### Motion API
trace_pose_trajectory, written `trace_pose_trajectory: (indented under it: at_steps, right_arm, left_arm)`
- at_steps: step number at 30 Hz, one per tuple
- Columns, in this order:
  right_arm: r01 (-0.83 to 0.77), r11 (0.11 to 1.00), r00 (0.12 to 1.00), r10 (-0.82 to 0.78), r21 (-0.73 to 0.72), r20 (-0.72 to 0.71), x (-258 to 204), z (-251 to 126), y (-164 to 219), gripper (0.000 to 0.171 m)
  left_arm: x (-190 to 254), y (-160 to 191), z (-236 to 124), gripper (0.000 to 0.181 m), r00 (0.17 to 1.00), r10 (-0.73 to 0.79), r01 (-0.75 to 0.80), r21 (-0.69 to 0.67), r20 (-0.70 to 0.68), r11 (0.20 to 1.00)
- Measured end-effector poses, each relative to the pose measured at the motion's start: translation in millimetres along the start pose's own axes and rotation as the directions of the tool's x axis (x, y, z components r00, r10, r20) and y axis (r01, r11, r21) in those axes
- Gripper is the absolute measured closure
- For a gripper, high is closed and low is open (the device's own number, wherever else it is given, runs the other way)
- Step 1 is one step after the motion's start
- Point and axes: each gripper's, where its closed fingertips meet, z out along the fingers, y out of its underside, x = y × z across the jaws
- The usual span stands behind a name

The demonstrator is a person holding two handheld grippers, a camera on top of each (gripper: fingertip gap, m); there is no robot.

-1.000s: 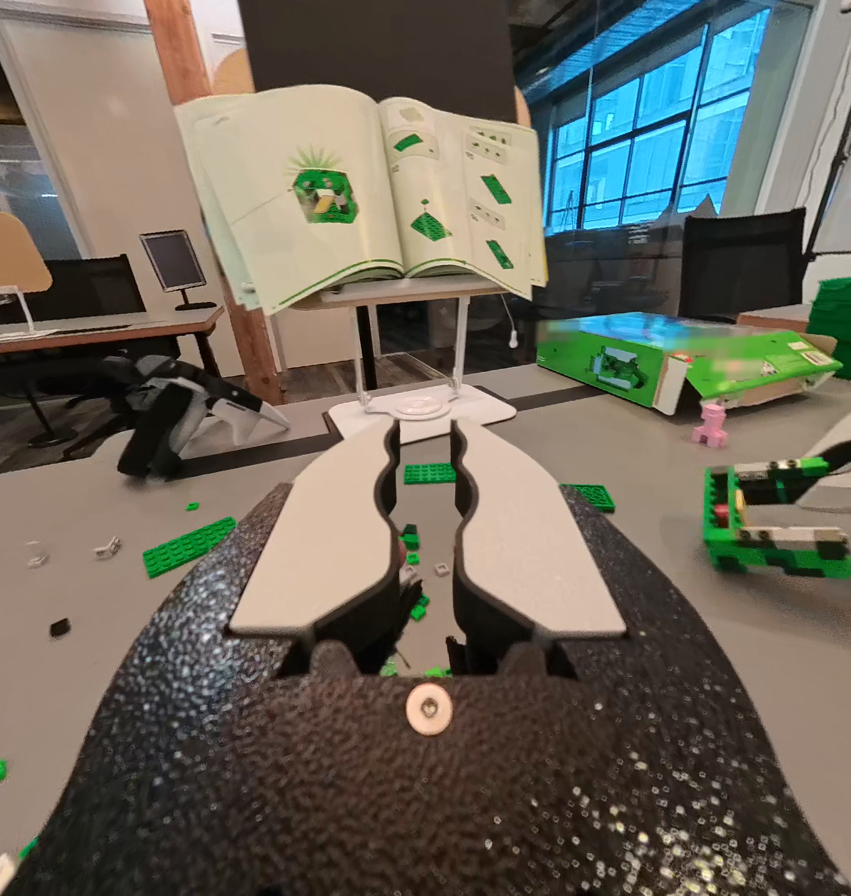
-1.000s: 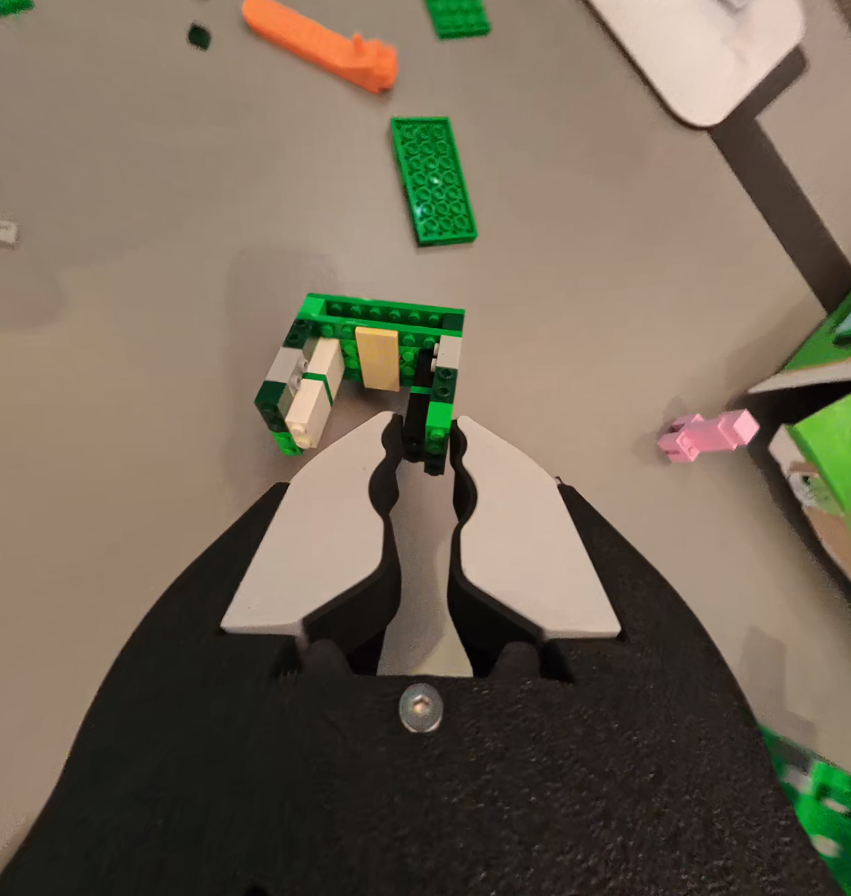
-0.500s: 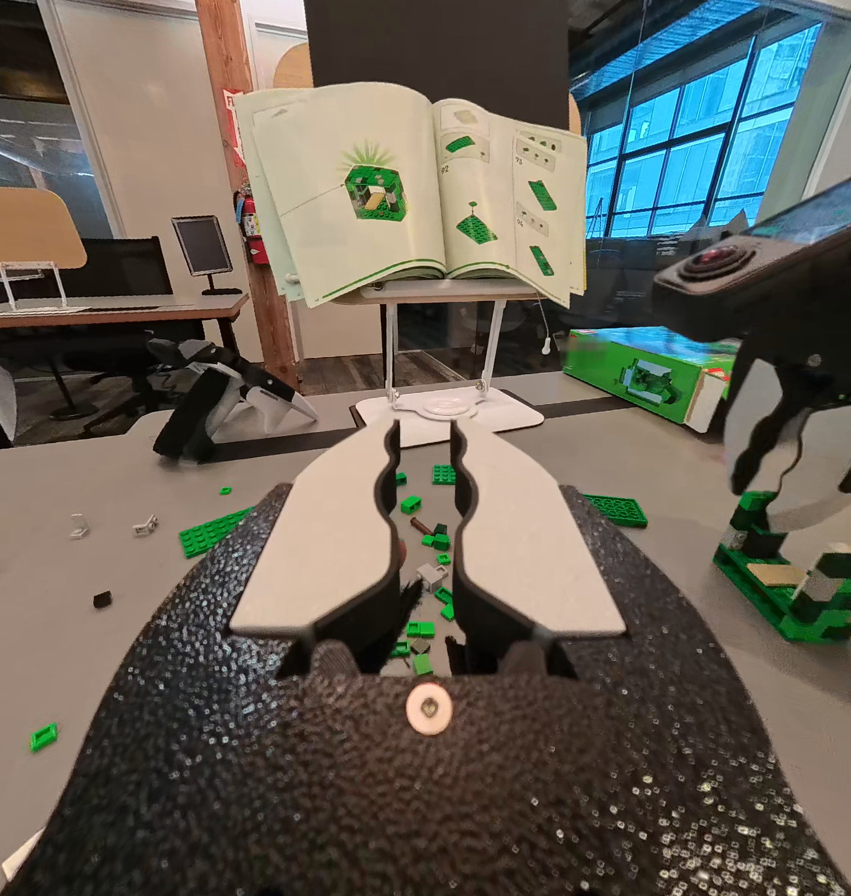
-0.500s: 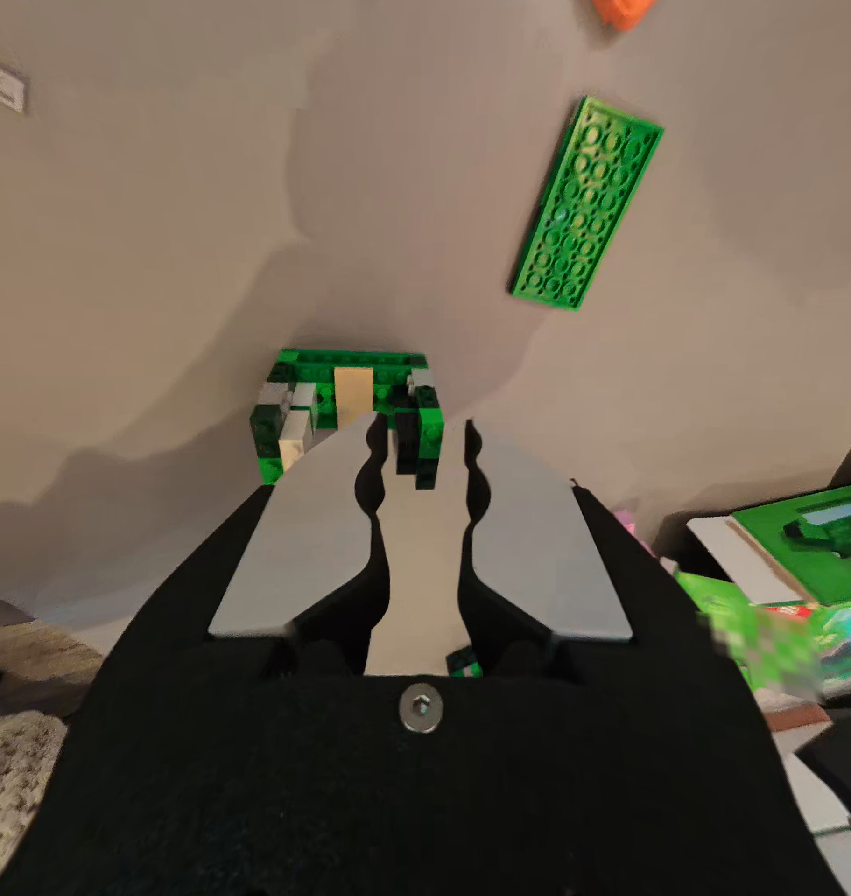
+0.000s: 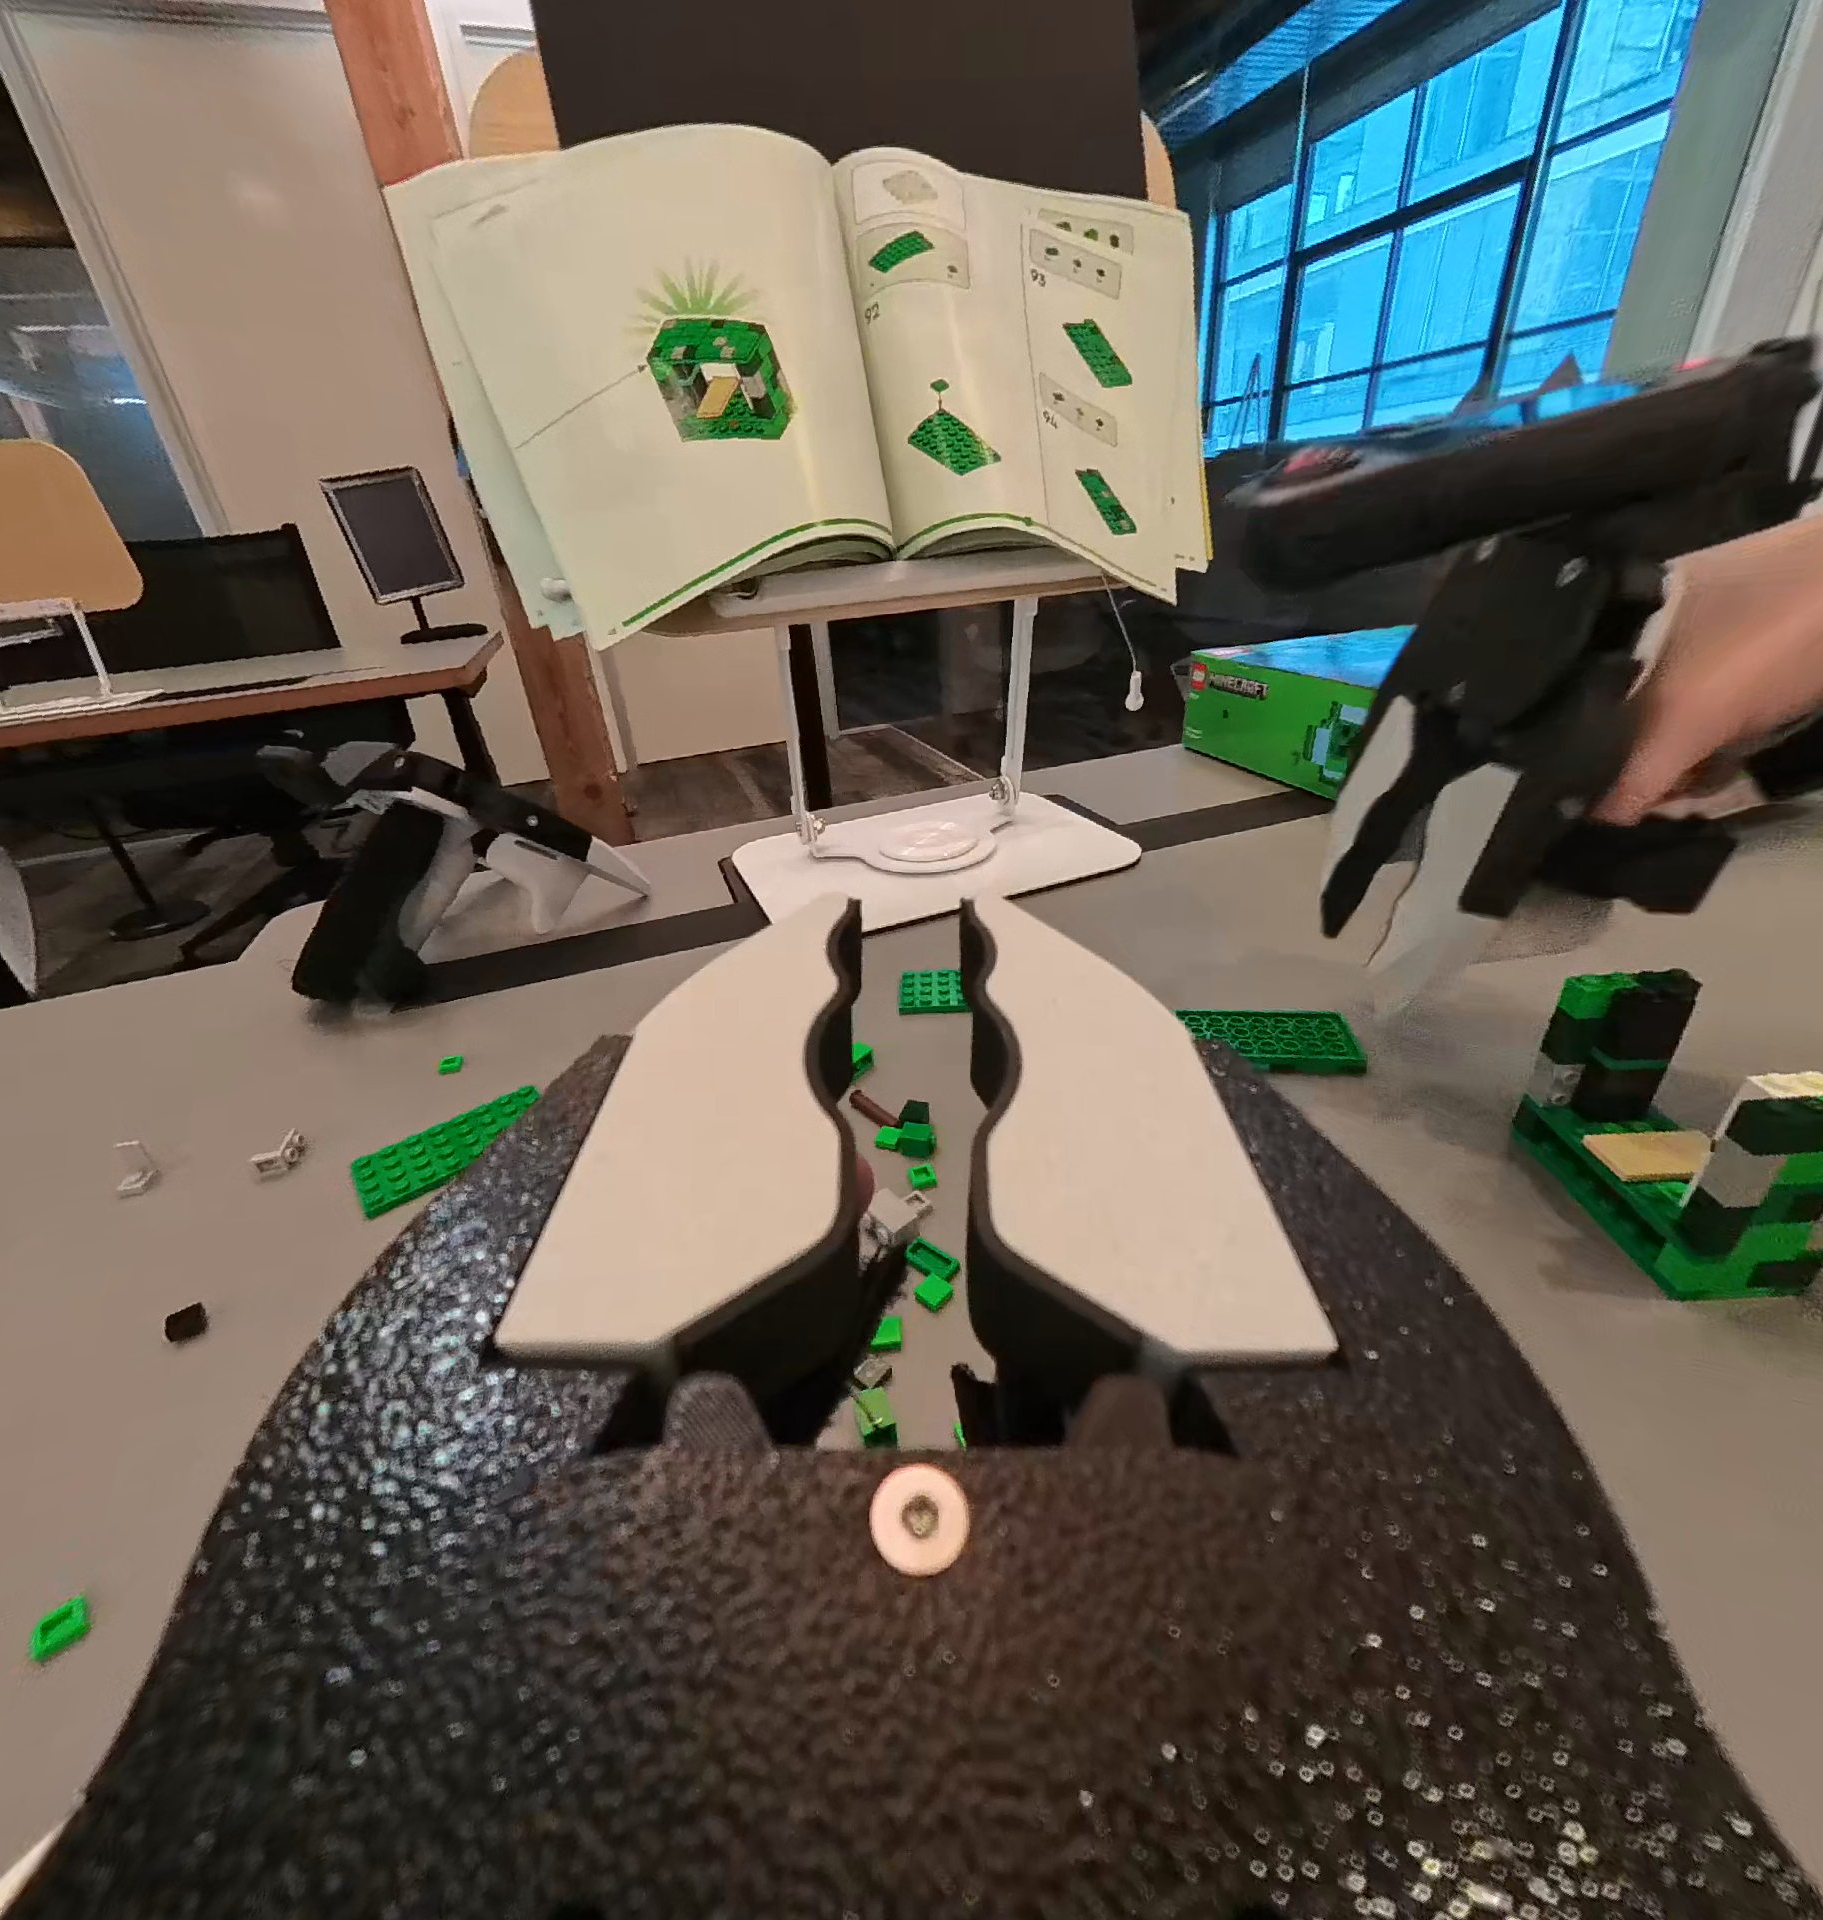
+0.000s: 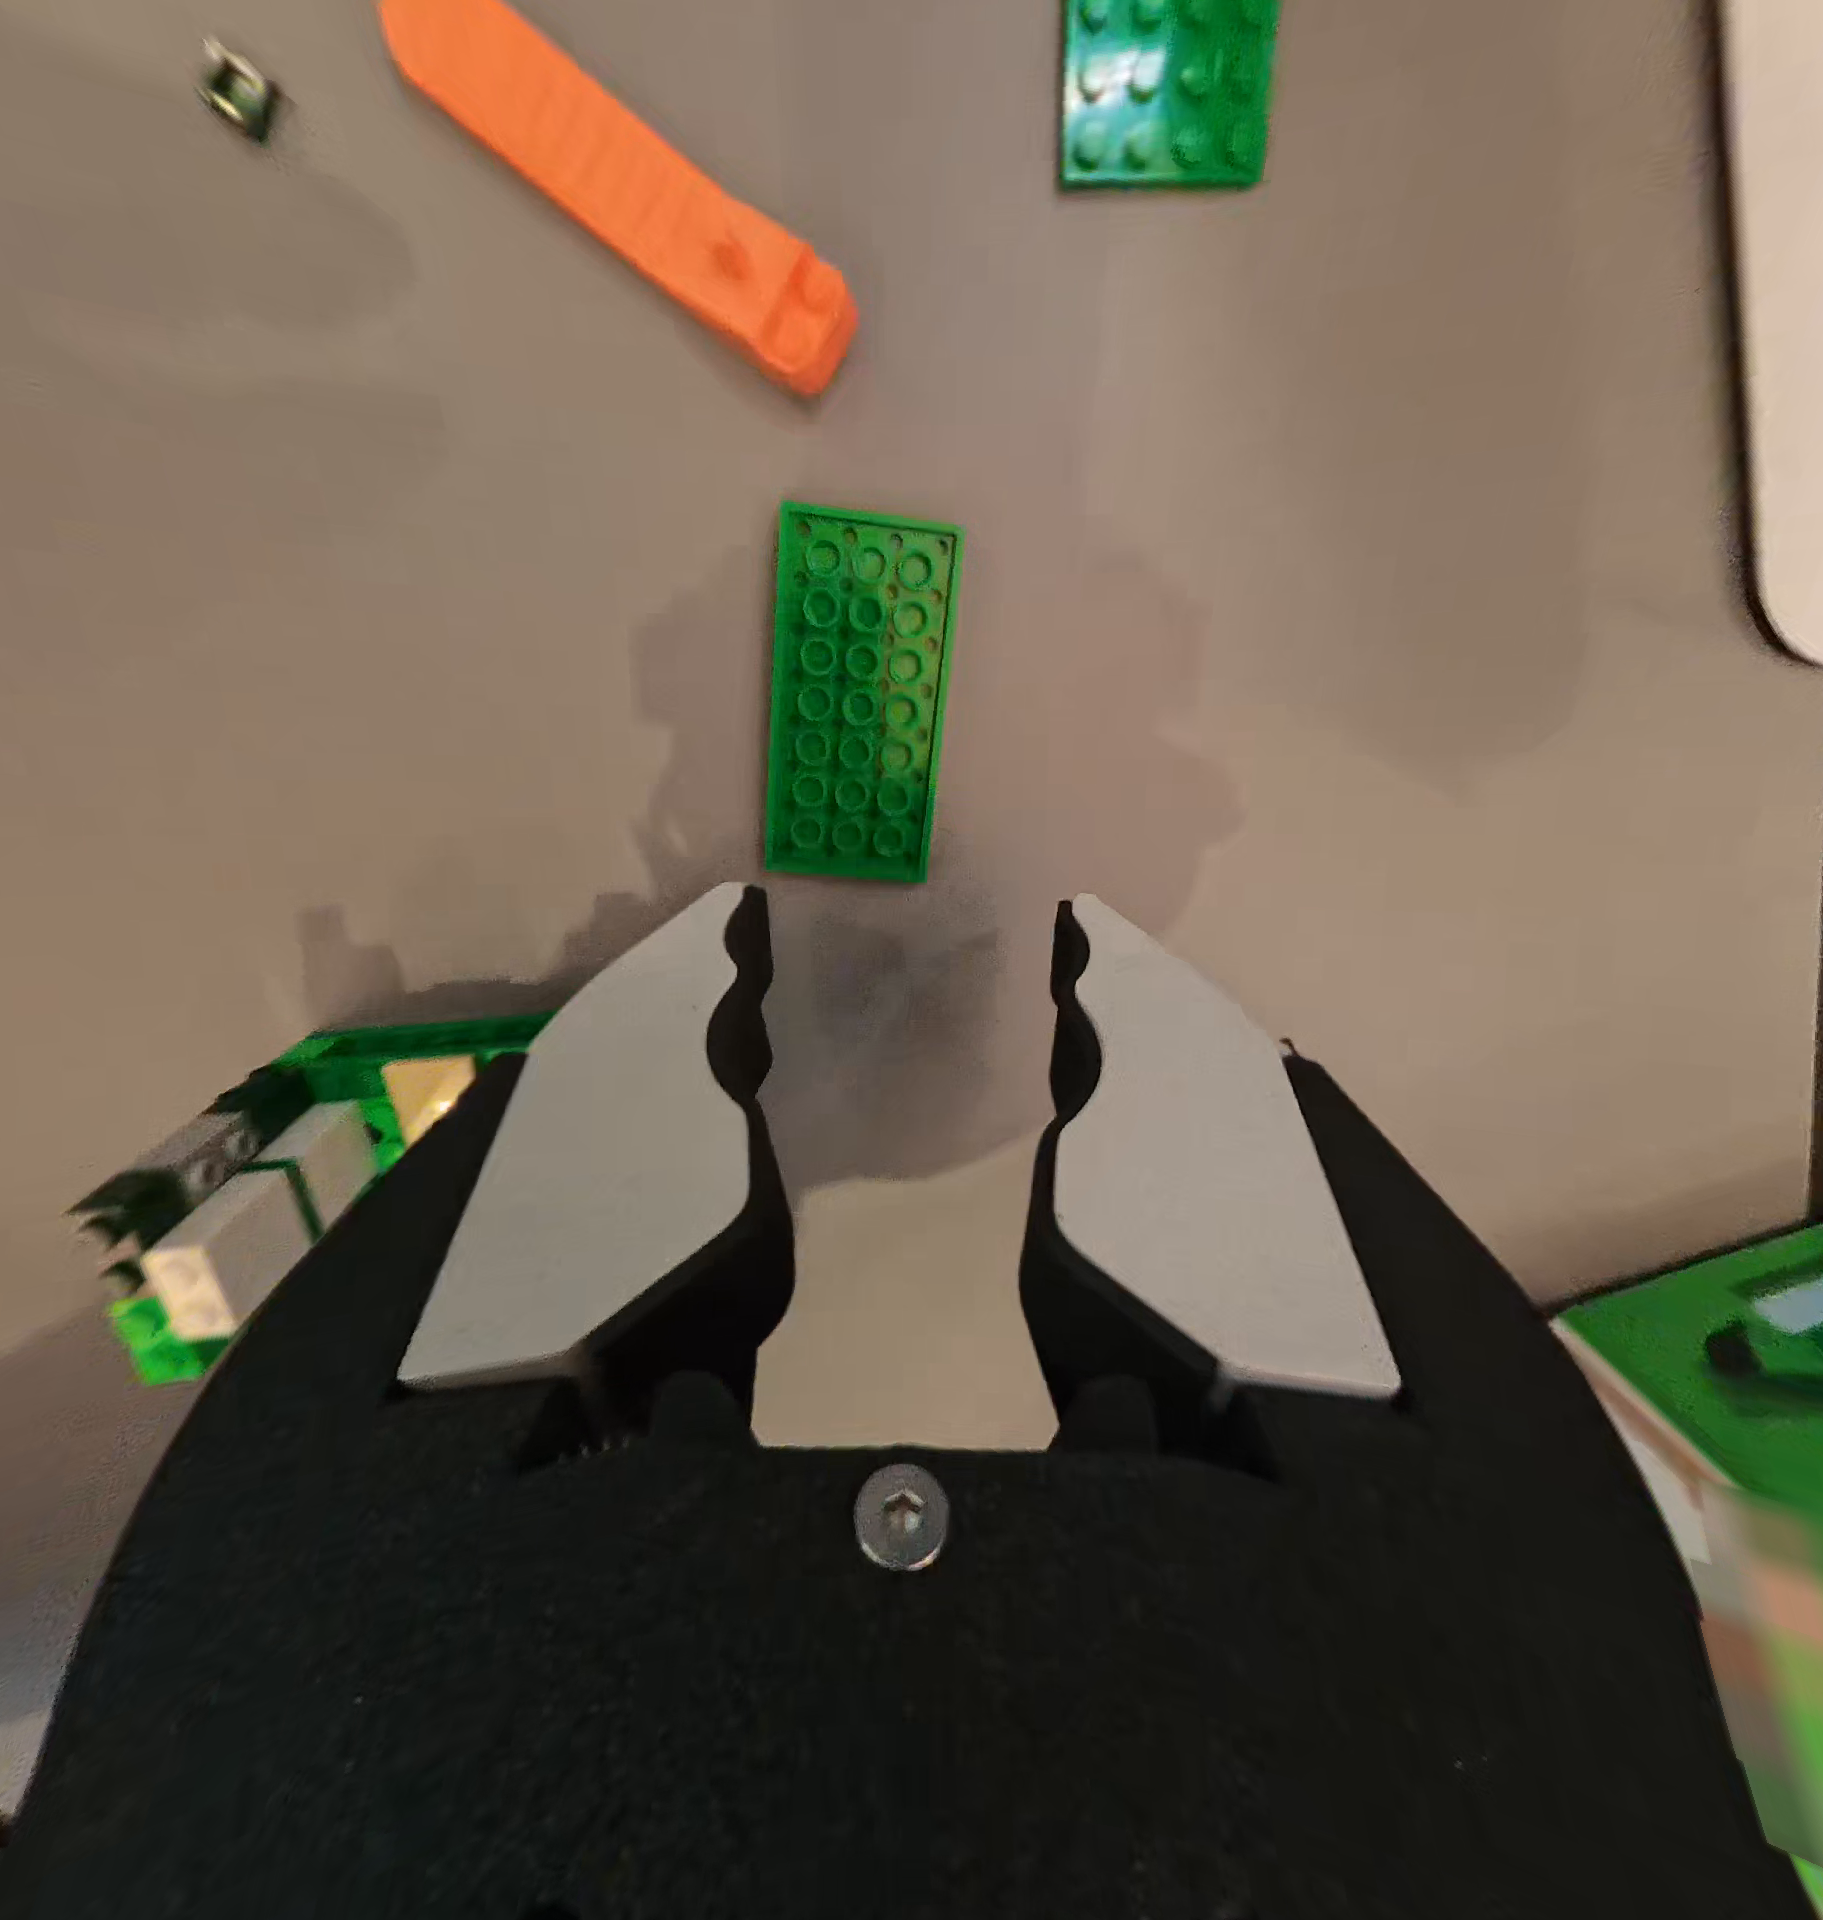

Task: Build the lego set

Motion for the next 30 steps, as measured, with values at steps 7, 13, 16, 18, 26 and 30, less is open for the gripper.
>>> trace_pose_trajectory:
  at_steps: [7,13,16,18,26,30]
  right_arm:
    - [0.081,0.992,0.995,-0.074,-0.101,0.069,-8,25,-10,0.118]
    - [0.114,0.989,0.992,-0.109,-0.090,0.060,-9,25,-21,0.138]
    - [0.125,0.992,0.988,-0.121,-0.035,0.093,-18,13,-29,0.138]
    - [0.137,0.991,0.982,-0.136,-0.004,0.133,-29,-1,-34,0.138]
    - [0.243,0.968,0.924,-0.249,0.059,0.289,-90,-42,-42,0.138]
    - [0.298,0.950,0.878,-0.311,0.092,0.363,-121,-56,-43,0.138]
  left_arm:
    - [2,0,1,0.164,1.000,0.001,-0.001,-0.001,-0.013,1.000]
    - [9,-2,0,0.162,0.996,0.070,-0.069,0.017,-0.052,0.997]
    - [24,1,0,0.151,0.963,0.245,-0.242,0.034,-0.114,0.970]
    - [28,8,1,0.142,0.894,0.441,-0.441,0.017,-0.086,0.897]
    - [69,33,2,0.105,0.604,0.786,-0.789,0.046,-0.132,0.613]
    - [85,37,-2,0.101,0.474,0.868,-0.861,0.125,-0.150,0.492]
